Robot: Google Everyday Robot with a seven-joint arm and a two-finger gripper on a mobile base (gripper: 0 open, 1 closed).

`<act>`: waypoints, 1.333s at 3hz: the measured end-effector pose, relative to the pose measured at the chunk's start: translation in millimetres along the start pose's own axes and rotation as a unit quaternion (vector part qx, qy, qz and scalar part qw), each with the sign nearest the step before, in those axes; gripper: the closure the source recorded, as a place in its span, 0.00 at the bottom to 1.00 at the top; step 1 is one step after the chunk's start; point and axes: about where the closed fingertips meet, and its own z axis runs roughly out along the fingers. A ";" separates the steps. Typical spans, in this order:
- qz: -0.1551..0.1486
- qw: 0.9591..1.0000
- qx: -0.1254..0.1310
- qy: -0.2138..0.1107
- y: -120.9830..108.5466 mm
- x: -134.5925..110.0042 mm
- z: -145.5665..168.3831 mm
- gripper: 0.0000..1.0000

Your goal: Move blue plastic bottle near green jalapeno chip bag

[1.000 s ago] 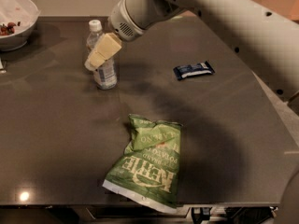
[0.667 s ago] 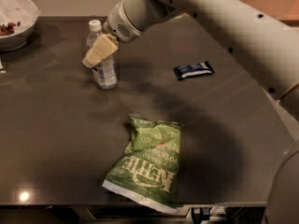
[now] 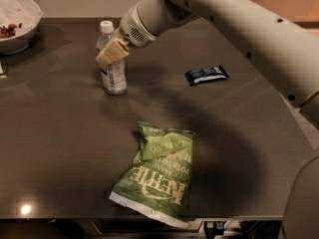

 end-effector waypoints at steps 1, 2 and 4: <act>-0.002 1.000 0.004 0.002 5.8 5.5 -30.1 0.88; -0.001 1.000 0.004 0.002 16.4 15.1 -69.0 1.00; 0.001 1.000 -0.006 -0.010 59.5 39.3 -124.9 1.00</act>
Offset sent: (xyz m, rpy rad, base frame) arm -0.0624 -0.1111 0.0538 -0.0065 -0.0069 -0.0138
